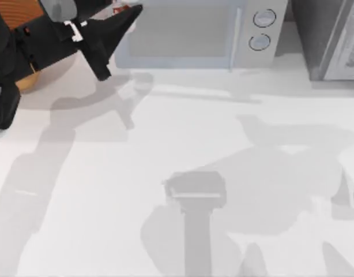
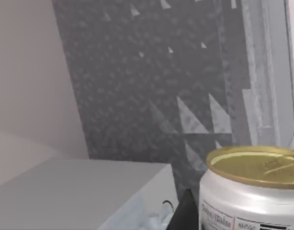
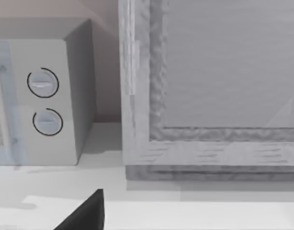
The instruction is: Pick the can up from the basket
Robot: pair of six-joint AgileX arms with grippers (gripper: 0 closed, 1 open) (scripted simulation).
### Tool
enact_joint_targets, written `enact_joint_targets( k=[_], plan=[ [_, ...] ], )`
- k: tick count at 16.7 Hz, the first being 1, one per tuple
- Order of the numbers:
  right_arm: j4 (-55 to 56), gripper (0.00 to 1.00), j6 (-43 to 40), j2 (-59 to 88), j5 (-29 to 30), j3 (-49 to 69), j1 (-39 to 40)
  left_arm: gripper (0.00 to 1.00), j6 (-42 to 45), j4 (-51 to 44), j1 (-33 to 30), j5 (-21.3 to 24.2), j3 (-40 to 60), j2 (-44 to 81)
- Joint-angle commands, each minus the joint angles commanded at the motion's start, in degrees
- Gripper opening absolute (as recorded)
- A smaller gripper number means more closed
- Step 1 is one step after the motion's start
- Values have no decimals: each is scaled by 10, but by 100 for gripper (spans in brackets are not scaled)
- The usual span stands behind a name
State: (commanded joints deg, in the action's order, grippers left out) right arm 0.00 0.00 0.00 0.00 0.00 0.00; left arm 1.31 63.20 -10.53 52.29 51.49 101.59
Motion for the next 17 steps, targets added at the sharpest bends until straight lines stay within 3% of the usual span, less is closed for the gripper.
enact_joint_targets(
  k=[10, 17],
  plan=[
    [0, 100, 0, 0, 0, 0, 0, 0, 5, 114, -37, 145, 109, 289],
    [0, 100, 0, 0, 0, 0, 0, 0, 6, 137, -66, 230, 148, 434]
  ],
)
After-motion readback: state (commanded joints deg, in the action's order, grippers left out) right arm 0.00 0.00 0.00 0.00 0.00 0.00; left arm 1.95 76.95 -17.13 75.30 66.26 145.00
